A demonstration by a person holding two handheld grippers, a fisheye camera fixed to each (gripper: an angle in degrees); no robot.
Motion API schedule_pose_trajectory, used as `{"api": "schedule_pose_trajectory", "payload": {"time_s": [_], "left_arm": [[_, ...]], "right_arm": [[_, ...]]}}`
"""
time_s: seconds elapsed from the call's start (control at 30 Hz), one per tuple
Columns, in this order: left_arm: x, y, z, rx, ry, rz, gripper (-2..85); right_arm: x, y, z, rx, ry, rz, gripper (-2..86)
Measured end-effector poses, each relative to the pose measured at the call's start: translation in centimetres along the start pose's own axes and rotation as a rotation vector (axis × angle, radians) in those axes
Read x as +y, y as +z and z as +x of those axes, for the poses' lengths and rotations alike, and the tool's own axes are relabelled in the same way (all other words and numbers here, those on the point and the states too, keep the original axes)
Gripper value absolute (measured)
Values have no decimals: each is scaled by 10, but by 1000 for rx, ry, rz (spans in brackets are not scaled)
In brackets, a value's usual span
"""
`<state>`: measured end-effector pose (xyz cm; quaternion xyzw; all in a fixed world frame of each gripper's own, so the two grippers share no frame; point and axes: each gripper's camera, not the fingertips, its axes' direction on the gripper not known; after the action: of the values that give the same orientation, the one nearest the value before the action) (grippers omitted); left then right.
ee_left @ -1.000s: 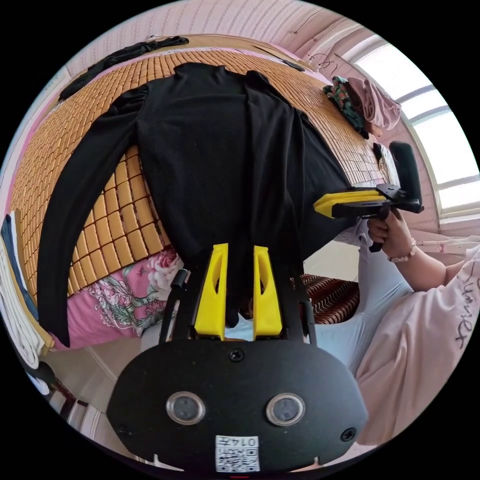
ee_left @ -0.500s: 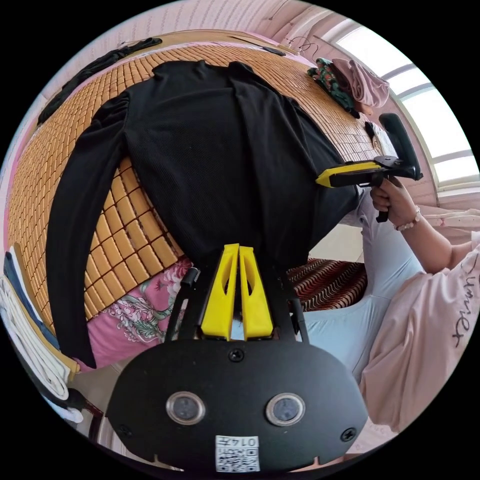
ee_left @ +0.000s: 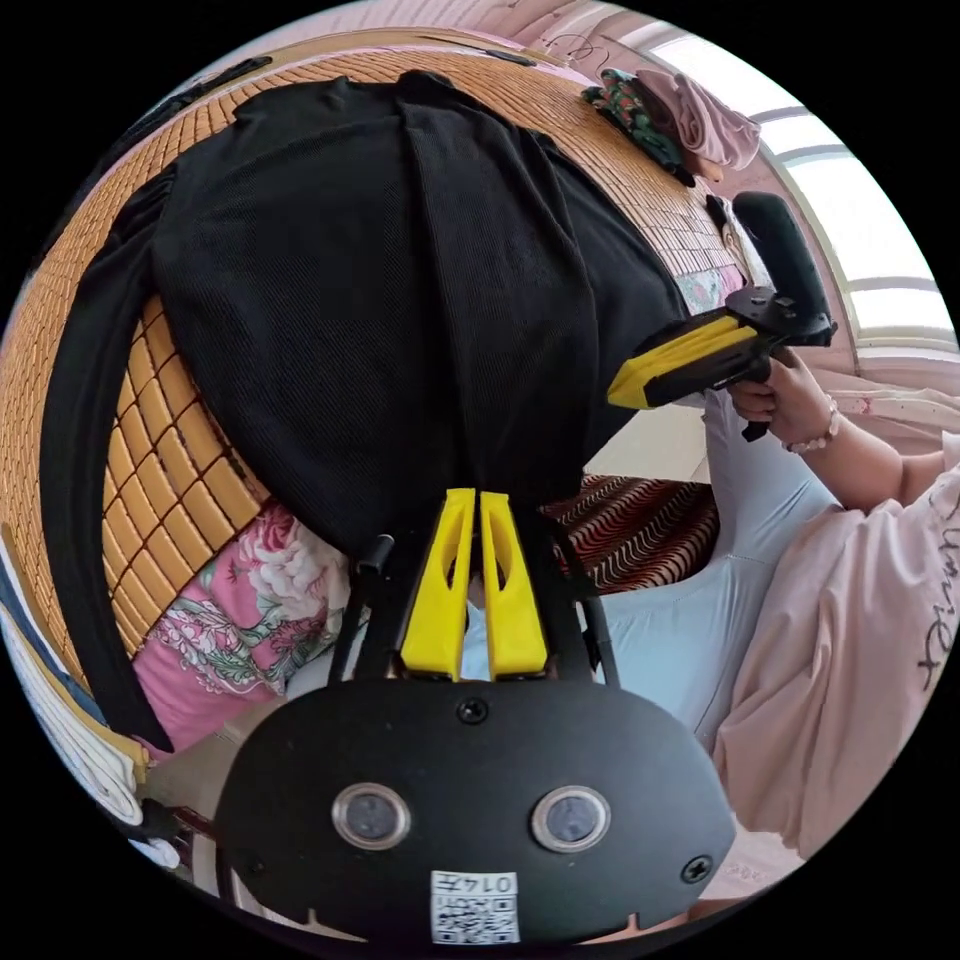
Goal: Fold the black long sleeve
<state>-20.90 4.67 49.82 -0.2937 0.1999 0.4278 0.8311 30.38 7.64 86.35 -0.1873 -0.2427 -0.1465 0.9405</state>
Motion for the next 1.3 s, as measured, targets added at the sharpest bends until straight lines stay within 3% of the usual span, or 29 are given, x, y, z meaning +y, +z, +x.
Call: {"api": "schedule_pose_trajectory", "payload": {"time_s": [0.27, 0.4, 0.73, 0.87, 0.93, 1.07, 1.13, 1.23, 1.3], "left_arm": [[25, -4, -23, 68, -56, 36, -10], [39, -5, -25, 67, -57, 45, -10], [73, -5, -29, 55, -51, 57, -3], [101, -14, -34, 74, -84, 92, 33], [121, -25, -39, 82, -126, 154, 39], [198, -43, -86, 280, -395, 517, 43], [244, -49, -109, 323, -551, 708, 50], [320, -58, -127, 172, -770, 965, 60], [367, -60, -127, -91, -895, 1089, 71]], "right_arm": [[-27, 45, -27, -24, -24, -107, 45], [-39, 55, -41, -1, -24, -62, 14], [-47, 76, -68, 44, 54, -164, -2], [-51, 76, -92, 54, -12, -161, -1], [-55, 74, -116, 119, -94, -162, 2], [-70, 71, -157, 190, -253, -142, 19], [-88, 71, -185, 174, -353, -99, 92], [-125, 82, -220, 112, -446, -119, 137], [-152, 93, -245, 123, -508, -118, 141]]}}
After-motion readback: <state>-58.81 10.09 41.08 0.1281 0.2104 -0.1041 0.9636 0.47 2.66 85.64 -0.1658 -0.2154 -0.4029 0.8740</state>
